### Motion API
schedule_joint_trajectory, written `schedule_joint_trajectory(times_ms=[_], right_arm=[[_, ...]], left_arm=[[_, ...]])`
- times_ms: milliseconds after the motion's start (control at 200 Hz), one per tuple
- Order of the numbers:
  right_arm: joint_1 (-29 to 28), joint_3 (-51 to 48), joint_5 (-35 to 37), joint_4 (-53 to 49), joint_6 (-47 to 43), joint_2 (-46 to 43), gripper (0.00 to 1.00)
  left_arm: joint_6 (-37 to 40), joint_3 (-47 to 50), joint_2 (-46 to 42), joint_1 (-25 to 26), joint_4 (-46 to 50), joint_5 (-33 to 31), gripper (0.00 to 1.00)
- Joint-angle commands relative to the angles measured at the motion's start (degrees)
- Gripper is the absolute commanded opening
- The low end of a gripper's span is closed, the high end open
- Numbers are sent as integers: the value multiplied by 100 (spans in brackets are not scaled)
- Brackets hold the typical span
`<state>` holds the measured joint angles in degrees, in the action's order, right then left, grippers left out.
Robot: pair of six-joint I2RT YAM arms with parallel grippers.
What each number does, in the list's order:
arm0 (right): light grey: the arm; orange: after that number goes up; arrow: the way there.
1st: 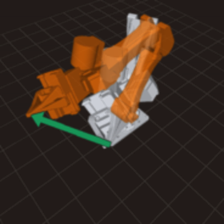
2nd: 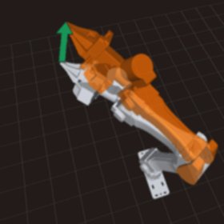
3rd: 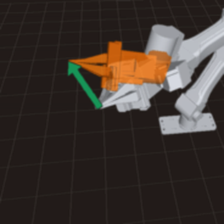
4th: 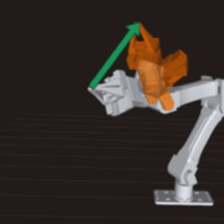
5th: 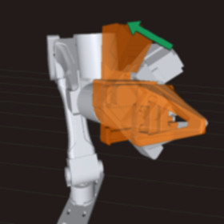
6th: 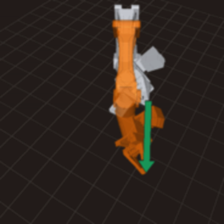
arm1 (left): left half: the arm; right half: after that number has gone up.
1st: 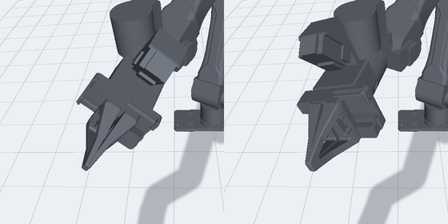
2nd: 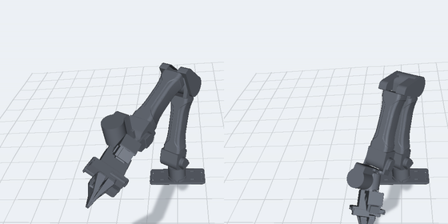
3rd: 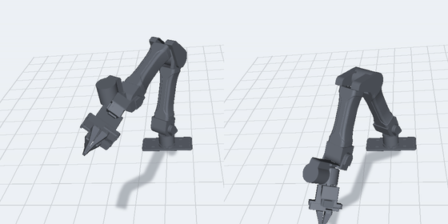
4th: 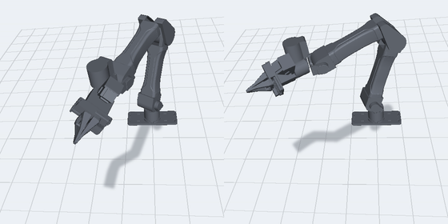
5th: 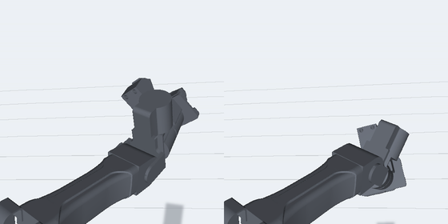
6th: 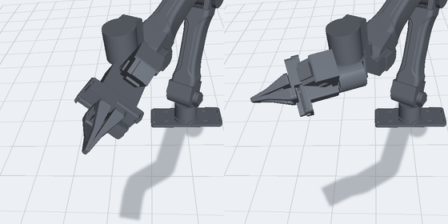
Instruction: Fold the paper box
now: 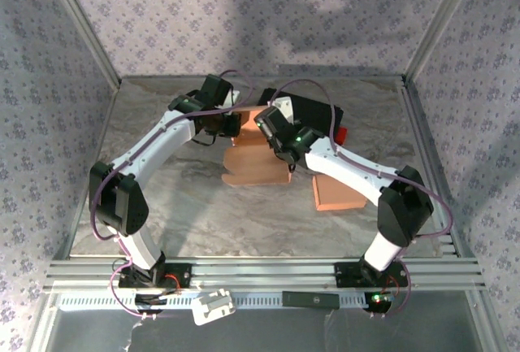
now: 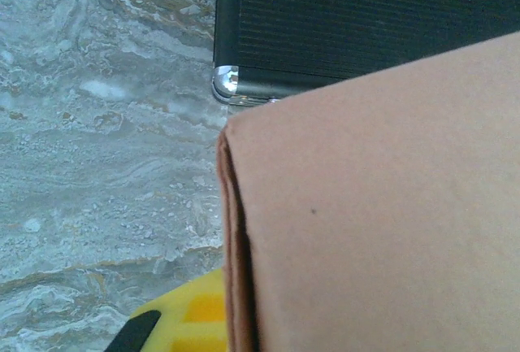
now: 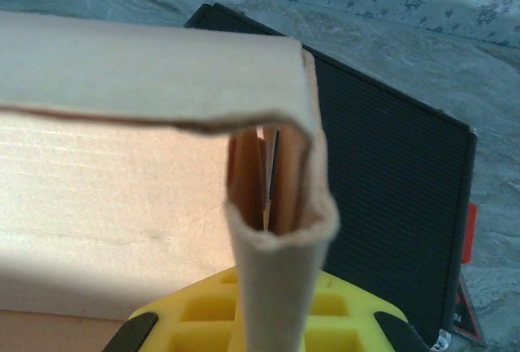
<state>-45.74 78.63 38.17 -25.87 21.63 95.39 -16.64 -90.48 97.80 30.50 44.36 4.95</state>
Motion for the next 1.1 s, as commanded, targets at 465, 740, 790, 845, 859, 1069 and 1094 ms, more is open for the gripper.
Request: schedule_joint_trajectory(times_ms=[465, 740, 790, 845, 859, 1069, 1094], right_arm=[[-192, 101, -20, -683, 703, -98, 0], [-190, 108, -161, -744, 843, -210, 0], [-186, 122, -190, -744, 860, -214, 0], [-192, 131, -209, -749, 886, -207, 0], [-197, 131, -211, -753, 887, -205, 0], [-204, 117, -213, -812, 992, -230, 0], [-204, 117, -214, -814, 1000, -227, 0]], left_arm=[[-287, 1179, -740, 216, -1501, -555, 17], [-296, 1574, -784, 241, -1861, -582, 24], [-296, 1624, -793, 262, -1893, -640, 24], [-304, 1649, -793, 285, -1912, -708, 20], [-297, 1663, -794, 288, -1913, -733, 16], [-243, 1675, -817, 577, -1764, -1679, 0], [-255, 1665, -802, 619, -1727, -1831, 0]])
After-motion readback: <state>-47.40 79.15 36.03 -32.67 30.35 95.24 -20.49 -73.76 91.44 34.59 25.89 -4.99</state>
